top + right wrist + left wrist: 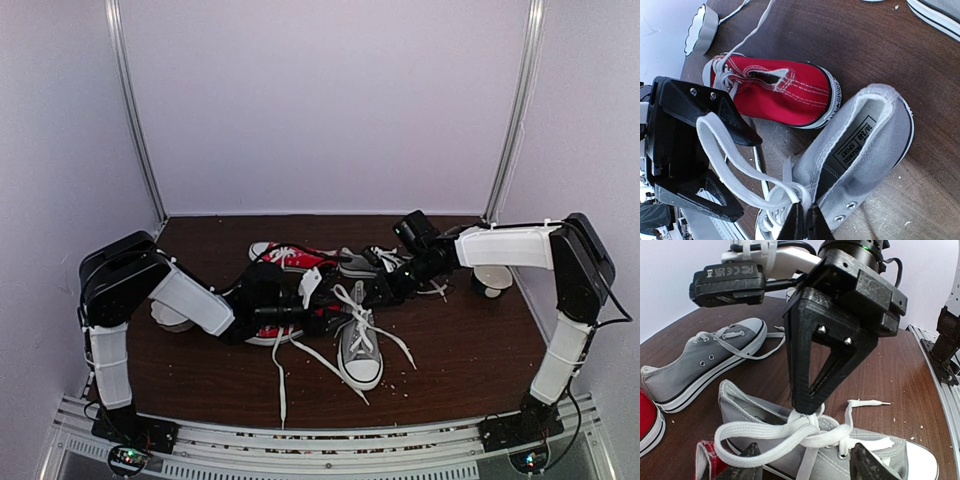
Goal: Tie the shoes
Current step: Pick up a loop with a shoelace from the shoe.
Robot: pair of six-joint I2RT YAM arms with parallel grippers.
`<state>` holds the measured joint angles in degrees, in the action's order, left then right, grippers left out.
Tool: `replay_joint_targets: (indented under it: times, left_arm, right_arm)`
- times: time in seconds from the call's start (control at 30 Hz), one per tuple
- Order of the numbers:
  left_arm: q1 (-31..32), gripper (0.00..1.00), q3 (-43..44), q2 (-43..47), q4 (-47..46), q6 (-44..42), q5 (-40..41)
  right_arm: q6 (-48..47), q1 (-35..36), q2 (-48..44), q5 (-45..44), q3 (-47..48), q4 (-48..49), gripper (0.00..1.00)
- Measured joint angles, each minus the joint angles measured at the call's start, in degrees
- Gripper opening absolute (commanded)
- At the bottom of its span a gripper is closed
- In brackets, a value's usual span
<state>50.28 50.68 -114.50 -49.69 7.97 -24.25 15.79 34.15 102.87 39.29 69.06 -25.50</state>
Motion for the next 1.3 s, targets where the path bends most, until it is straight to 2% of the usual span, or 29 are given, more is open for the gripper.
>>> replay_joint_targets:
  times: [0.43,0.63,0.97,1.17,1.3]
  left_arm:
    - [0.0,0.61,2.9,-1.7,3.1,-2.2,-0.3]
    - [0.1,0.57,6.5,-2.7,6.4,-4.3,-0.3]
    - [0.1,0.62,6.0,-3.0,6.5,-6.9,-4.7]
    - [0.1,0.58,7.1,-3.5,8.2,-8.7,-5.6]
    - [0.1,0.49,8.5,-4.4,9.8,-9.4,-5.5]
  right_arm:
    - [-0.2,0.0,-2.9,2.1,-0.9,1.4,0.01]
    - [-0.3,0.2,-3.1,2.5,-1.4,1.9,0.01]
    - [-0.6,0.2,-3.1,3.0,-1.7,2.1,0.01]
    - [-0.9,0.2,-3.1,3.1,-1.7,2.1,0.01]
    - [-0.9,0.2,-3.1,3.2,-1.7,2.1,0.01]
